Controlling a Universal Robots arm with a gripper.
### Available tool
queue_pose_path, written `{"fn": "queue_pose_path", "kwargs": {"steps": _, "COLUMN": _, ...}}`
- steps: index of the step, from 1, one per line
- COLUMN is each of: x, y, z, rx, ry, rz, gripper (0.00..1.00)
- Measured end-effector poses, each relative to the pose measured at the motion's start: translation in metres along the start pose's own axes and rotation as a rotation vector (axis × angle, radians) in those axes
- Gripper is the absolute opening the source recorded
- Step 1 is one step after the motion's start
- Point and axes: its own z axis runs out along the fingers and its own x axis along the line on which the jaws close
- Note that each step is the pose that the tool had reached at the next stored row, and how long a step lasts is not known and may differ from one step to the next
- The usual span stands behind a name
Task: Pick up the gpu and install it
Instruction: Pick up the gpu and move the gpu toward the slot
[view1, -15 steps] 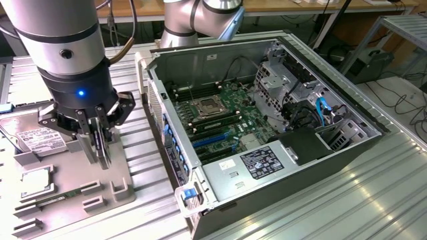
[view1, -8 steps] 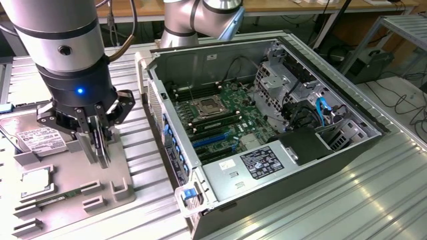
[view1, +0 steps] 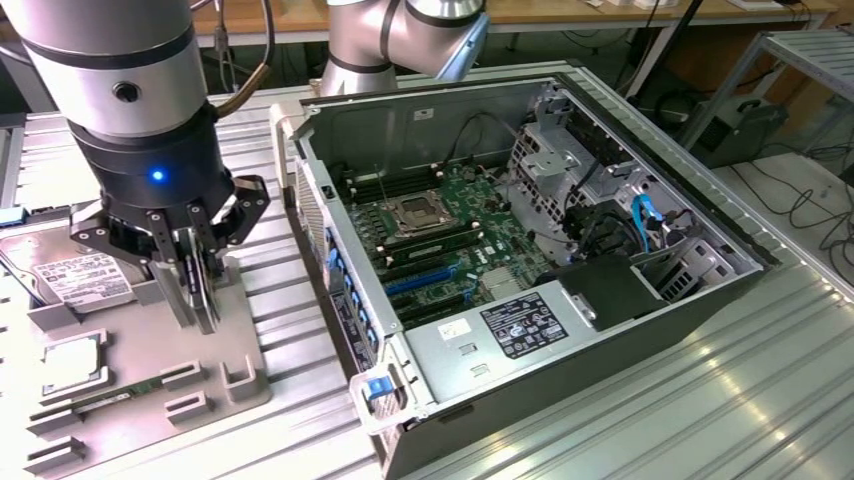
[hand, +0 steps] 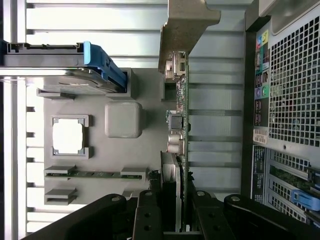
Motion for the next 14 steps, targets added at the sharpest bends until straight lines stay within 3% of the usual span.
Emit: {"fn": "queue_pose_path", "kwargs": {"steps": 14, "x": 0.0002, "y": 0.0004, "z": -0.0086, "rx": -0.0005, "ry": 0.004, "rz": 0.0, "gripper": 0.28}}
